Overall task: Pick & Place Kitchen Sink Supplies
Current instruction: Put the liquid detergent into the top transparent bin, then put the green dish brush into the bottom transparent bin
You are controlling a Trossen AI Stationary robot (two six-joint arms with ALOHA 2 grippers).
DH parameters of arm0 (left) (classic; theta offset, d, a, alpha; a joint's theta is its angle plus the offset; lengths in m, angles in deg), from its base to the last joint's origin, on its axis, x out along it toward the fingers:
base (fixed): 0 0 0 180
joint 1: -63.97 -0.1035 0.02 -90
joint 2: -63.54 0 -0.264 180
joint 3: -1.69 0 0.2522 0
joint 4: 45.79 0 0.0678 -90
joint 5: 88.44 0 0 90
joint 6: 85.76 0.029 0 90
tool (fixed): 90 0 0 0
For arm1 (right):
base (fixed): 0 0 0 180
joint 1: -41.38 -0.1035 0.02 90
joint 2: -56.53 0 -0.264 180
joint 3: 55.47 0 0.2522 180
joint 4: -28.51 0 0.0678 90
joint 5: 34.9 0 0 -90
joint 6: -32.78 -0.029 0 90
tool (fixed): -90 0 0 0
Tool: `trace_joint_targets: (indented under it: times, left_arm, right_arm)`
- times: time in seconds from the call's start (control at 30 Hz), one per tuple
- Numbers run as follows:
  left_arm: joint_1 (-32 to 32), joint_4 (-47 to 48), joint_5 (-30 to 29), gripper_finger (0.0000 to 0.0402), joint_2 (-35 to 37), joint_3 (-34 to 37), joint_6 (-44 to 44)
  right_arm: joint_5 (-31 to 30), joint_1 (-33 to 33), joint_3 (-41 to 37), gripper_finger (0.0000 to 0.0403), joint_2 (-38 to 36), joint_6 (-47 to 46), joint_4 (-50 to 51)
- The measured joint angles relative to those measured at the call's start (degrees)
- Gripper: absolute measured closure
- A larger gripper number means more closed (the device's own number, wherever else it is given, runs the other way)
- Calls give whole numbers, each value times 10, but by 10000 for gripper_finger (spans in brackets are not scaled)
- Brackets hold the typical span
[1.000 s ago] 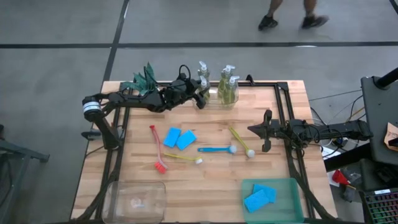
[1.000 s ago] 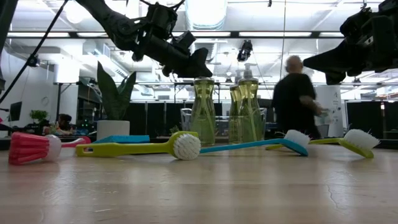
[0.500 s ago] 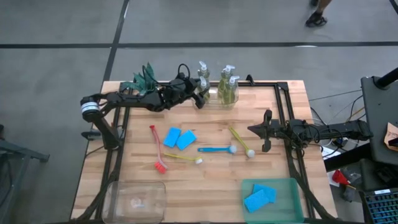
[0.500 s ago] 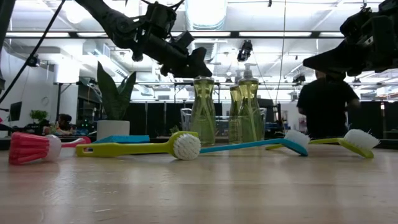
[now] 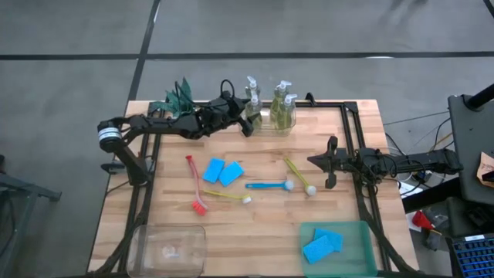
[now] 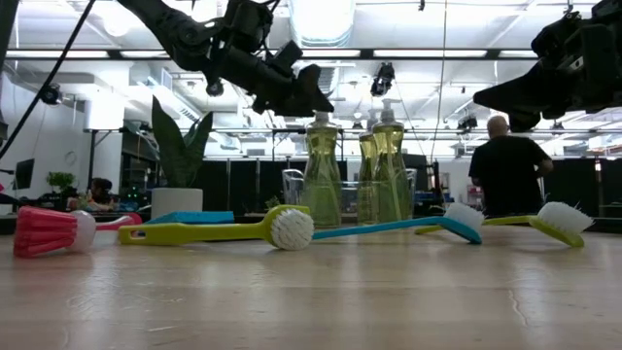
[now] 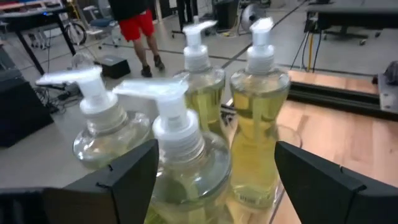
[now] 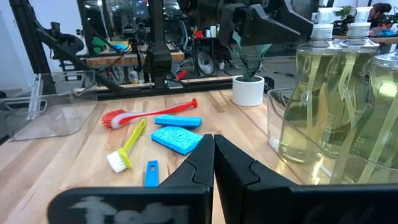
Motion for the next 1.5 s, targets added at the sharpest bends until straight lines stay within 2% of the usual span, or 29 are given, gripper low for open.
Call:
trace_joint_targets:
  times: [0.53,0.9,1.03,1.23,1.5]
  left_arm:
    - [16,82,-2,87,9,-2,18]
    - [51,199,12,87,75,-2,26]
    - [53,195,3,87,98,-2,25]
    - [45,211,-49,87,99,-2,11]
    - [55,297,19,87,99,-2,10]
  right_arm:
    - [0,0,0,394,0,0,0]
    - [0,0,0,394,0,0,0]
    - [0,0,0,394,0,0,0]
    - [0,0,0,394,0,0,0]
    - [0,0,0,394,0,0,0]
